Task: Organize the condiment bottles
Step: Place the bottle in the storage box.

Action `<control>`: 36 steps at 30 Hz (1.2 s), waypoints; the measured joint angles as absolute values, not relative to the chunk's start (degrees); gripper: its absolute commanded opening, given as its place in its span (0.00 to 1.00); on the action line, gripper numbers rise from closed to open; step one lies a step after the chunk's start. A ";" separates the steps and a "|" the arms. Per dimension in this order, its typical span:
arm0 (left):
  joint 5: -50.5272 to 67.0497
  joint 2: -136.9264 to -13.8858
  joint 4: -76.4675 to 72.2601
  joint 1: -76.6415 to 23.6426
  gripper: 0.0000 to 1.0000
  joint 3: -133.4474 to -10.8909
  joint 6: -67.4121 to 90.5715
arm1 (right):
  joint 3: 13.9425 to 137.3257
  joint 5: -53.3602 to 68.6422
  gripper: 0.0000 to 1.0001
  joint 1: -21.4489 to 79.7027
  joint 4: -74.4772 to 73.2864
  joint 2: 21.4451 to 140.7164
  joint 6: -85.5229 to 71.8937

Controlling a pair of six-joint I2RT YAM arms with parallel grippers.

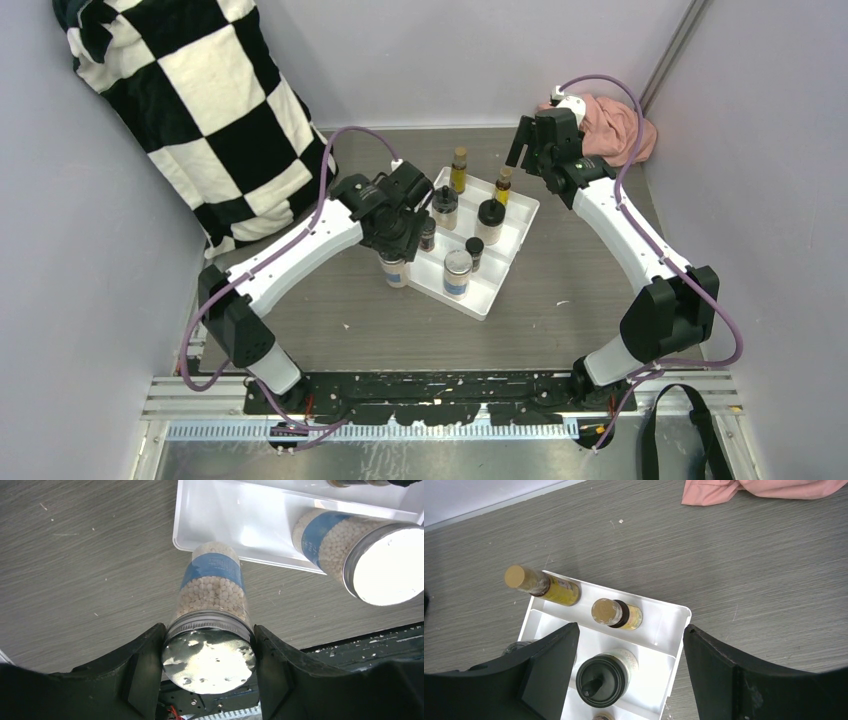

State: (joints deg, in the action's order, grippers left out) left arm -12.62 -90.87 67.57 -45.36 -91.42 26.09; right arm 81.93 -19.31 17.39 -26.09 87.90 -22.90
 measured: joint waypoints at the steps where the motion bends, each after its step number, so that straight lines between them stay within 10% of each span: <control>1: -12.71 -91.42 67.57 -45.34 0.00 -91.77 25.93 | 81.93 -19.33 0.82 17.39 -26.06 87.90 -22.90; 36: -14.46 -98.45 65.21 -45.36 0.00 -96.97 23.40 | 81.93 -20.84 0.82 15.51 -25.23 87.90 -22.90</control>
State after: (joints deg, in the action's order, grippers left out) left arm -14.46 -98.45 65.21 -45.36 -96.97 23.40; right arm 81.93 -20.84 15.51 -25.23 87.90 -22.90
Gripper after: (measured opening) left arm 0.603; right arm 0.822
